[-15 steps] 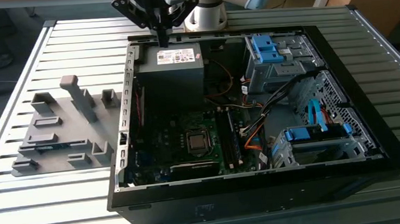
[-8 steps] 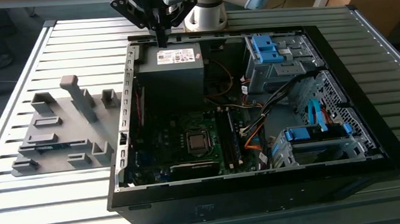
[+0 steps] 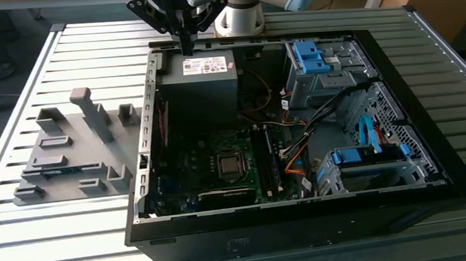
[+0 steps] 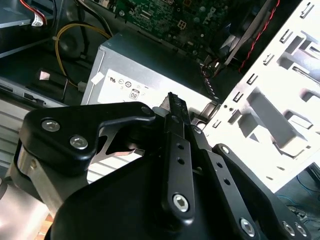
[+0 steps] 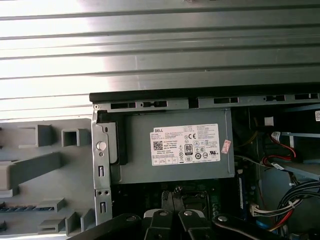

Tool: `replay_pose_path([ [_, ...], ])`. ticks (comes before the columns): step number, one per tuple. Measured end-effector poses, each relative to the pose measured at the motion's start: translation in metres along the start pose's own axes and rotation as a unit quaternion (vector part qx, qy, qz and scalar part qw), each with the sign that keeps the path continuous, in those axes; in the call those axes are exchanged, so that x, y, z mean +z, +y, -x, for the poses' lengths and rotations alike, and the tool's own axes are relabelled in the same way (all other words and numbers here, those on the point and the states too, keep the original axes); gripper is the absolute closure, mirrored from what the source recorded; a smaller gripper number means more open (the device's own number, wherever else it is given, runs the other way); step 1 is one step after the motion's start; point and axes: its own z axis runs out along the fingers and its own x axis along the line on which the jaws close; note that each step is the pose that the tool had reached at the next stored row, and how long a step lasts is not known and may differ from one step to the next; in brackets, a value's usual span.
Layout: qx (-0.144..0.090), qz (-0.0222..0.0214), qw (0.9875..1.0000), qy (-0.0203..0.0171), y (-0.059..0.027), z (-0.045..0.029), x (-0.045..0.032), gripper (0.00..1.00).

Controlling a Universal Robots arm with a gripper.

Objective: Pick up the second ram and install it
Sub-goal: 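Reach for the second ram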

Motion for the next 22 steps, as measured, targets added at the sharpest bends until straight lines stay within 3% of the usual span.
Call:
replay_pose_path([
  [22, 0.000, 0.0000, 1.0000, 0.0000, -0.0006, -0.0077, 0.0007, 0.89],
])
